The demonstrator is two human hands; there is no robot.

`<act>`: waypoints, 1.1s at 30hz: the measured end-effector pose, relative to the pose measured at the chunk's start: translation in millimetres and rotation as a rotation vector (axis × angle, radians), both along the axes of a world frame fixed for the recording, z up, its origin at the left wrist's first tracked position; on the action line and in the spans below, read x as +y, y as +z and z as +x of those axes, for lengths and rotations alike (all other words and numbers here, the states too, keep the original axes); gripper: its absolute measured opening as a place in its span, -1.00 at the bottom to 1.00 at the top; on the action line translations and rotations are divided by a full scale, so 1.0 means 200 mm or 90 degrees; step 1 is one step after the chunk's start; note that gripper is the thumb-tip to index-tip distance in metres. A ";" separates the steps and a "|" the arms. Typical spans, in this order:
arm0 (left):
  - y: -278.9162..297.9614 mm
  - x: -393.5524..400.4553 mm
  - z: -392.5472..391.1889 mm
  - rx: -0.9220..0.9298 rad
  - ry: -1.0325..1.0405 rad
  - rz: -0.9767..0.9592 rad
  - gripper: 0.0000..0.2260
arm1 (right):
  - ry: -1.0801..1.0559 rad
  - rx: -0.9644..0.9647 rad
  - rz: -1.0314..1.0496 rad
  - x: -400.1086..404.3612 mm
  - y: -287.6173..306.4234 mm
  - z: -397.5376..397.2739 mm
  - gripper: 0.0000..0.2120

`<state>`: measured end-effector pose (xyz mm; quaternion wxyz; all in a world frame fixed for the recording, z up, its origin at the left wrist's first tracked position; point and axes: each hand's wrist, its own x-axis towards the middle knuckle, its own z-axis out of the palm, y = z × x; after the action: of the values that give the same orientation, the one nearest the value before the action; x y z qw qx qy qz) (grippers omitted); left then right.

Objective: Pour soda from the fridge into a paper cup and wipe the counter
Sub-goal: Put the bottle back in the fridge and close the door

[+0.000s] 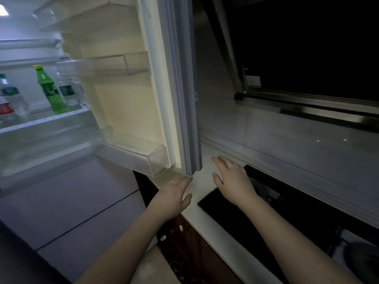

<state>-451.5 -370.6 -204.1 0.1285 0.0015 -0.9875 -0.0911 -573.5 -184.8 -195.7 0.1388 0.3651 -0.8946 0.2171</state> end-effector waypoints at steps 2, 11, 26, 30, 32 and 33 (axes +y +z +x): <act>0.00 0.07 0.02 0.005 -0.039 -0.025 -0.39 | -0.034 0.037 0.021 0.10 -0.01 0.08 -0.52; 0.05 0.50 0.09 0.028 -0.198 -0.127 -0.46 | -0.229 0.097 0.105 0.60 -0.03 0.48 -0.52; 0.04 1.56 0.07 0.055 -0.433 -0.149 -0.39 | -0.565 0.092 0.119 1.56 -0.09 0.90 -0.61; 0.03 1.90 0.10 0.049 -0.505 -0.154 -0.39 | -0.635 0.119 0.110 1.86 -0.12 1.03 -0.65; 0.02 2.08 0.11 0.040 -0.541 -0.162 -0.39 | -0.663 0.137 0.113 2.02 -0.13 1.11 -0.66; 0.02 2.18 0.12 0.034 -0.558 -0.163 -0.39 | -0.677 0.137 0.116 2.11 -0.14 1.16 -0.66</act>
<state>-426.9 65.0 -199.8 0.1021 -0.4349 -0.8946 -0.0138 -342.4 237.2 -223.0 0.2881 -0.1063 -0.9517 0.0005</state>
